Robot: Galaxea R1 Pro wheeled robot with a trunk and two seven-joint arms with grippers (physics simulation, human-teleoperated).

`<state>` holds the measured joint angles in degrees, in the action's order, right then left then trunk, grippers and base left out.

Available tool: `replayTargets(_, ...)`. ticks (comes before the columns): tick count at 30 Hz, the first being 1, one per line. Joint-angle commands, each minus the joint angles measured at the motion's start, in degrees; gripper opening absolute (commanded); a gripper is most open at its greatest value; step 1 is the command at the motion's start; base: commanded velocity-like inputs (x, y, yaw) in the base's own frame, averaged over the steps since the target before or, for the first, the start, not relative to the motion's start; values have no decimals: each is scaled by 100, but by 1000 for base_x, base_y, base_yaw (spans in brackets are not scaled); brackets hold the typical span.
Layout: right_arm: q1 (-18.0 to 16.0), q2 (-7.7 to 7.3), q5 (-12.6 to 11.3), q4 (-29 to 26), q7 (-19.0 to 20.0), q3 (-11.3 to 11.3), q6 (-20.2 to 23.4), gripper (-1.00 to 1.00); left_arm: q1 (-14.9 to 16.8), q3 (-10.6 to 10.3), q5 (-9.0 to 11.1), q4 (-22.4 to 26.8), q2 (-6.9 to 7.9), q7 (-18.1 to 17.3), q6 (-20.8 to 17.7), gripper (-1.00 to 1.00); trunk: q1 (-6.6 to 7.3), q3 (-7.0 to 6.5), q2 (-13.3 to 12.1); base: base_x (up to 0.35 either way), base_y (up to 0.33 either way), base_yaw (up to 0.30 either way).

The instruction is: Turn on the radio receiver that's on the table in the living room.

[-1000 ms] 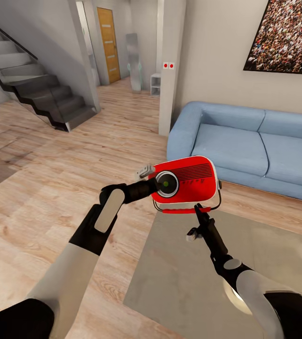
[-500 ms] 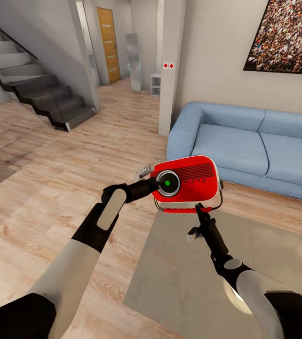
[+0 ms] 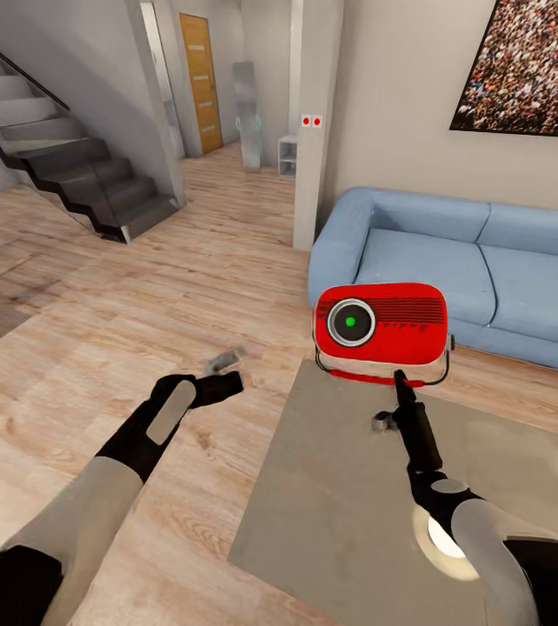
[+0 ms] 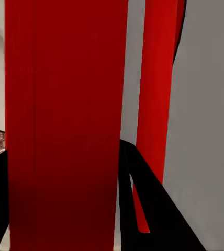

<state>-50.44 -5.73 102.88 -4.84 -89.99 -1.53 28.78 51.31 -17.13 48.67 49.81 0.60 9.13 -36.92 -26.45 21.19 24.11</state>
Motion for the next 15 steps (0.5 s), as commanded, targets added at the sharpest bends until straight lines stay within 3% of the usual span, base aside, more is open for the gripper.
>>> replayTargets(1, -1, -12, -93, -4, -1, -8, -185, -100, -60, -1, 29, -151, 193, 34, 11, -100, 1, -1, 1, 0, 0, 0)
replayTargets(3, 0, -28, -217, -17, 19, -18, -490, -100, -208, -1, 28, -548, 616, 64, 127, -100, 1, -1, 1, 0, 0, 0)
replayTargets(5, -1, -45, -261, -24, 137, -24, -592, -100, -294, -1, 34, -969, 847, 59, 370, -100, 1, -1, 1, 0, 0, 0)
replayTargets(10, -1, -58, -360, -33, 559, -38, -889, -100, -350, -13, -26, -2282, 1053, -12, 965, -100, 1, -1, 1, 0, 0, 0)
replayTargets(12, -1, -59, -490, -34, 854, -39, -1128, -100, -355, -33, -248, -2937, 1051, -191, 1396, -100, 1, -1, 1, 0, 0, 0)
replayTargets(15, -1, -59, -739, -34, 1293, -34, -1322, -100, -358, -91, -773, -3927, 1014, -663, 2287, -100, 1, -1, 1, 0, 0, 0)
